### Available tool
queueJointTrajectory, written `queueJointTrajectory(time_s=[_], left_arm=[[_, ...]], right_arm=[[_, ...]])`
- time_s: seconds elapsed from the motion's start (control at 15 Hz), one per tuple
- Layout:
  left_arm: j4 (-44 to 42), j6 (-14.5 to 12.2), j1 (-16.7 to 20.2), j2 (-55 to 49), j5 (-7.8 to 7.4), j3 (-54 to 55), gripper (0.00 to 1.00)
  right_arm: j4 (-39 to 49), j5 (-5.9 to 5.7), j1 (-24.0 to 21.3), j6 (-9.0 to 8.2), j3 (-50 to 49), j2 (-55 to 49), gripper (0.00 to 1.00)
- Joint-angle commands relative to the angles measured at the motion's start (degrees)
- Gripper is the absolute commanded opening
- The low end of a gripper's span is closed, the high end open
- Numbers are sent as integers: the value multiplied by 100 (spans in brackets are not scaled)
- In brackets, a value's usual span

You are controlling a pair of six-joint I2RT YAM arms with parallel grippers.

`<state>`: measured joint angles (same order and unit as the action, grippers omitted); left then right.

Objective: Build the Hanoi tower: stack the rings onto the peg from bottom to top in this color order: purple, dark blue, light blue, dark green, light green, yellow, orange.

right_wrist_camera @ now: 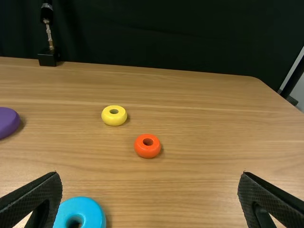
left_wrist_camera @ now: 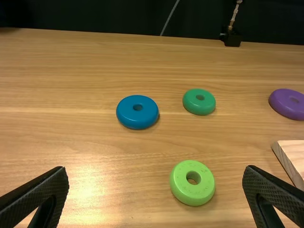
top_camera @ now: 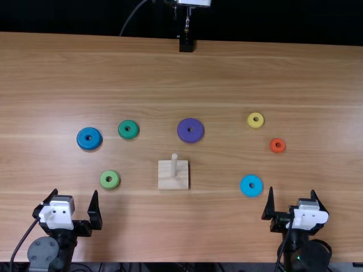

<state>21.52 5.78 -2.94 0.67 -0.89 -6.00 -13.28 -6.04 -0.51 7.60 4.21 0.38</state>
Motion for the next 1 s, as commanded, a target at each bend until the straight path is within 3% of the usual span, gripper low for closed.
queueJointTrajectory(time_s=[0.0, 0.2, 0.33, 0.53, 0.93], left_arm=[[453, -82, 30, -67, -70, 600, 100], [453, -82, 30, -67, -70, 600, 100], [453, -82, 30, -67, -70, 600, 100], [453, -82, 30, -67, -70, 600, 100], [453, -82, 30, -67, -70, 600, 100]], right_arm=[[-334, -166, -63, 0, -359, -38, 100], [-345, -166, -63, -11, -342, -38, 100], [-355, -176, -45, 74, -271, -38, 100], [-345, -166, -45, 31, 836, -38, 100], [-767, -134, 130, -32, 2822, 1790, 100]])
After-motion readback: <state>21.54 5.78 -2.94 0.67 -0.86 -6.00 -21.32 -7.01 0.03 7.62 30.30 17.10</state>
